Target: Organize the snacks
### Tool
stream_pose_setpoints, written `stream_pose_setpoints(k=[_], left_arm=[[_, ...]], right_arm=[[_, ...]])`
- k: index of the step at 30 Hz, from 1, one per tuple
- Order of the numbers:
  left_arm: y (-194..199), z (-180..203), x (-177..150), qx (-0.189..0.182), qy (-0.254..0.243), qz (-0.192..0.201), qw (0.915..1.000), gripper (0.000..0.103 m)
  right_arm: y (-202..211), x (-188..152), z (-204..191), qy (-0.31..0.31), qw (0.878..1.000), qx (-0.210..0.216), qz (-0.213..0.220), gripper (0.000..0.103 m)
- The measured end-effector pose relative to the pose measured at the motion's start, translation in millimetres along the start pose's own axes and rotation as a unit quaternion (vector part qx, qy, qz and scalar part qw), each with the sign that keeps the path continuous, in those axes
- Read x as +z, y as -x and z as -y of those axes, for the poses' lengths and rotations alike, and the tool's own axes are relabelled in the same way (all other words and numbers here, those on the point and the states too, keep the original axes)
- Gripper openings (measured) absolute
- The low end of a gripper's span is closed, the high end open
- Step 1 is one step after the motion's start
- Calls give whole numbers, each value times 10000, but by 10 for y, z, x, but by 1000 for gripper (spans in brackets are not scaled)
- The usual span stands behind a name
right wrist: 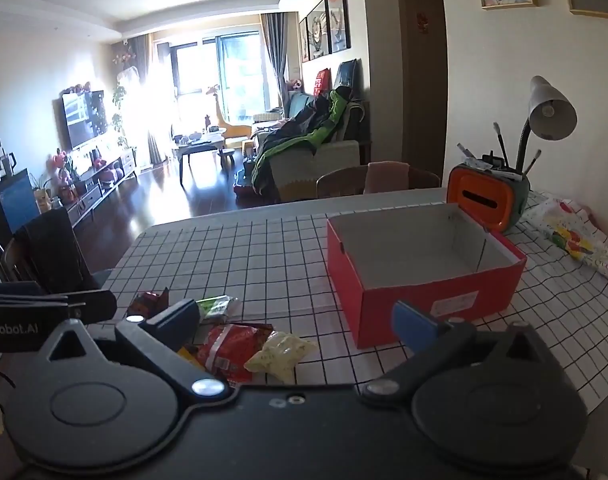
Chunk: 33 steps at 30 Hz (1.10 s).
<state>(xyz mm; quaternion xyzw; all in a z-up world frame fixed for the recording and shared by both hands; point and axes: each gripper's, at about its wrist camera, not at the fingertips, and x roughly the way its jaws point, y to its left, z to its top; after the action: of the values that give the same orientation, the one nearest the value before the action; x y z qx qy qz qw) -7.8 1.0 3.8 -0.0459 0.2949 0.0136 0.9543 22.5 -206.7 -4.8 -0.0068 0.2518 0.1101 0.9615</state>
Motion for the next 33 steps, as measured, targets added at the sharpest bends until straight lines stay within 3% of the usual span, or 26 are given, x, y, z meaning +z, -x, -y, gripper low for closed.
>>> stream_pose_setpoints(k=[33], left_arm=[[-56, -47, -118, 10, 165, -366, 9992, 103]], right_arm=[[-106, -78, -13, -11, 9991, 88, -404, 103]])
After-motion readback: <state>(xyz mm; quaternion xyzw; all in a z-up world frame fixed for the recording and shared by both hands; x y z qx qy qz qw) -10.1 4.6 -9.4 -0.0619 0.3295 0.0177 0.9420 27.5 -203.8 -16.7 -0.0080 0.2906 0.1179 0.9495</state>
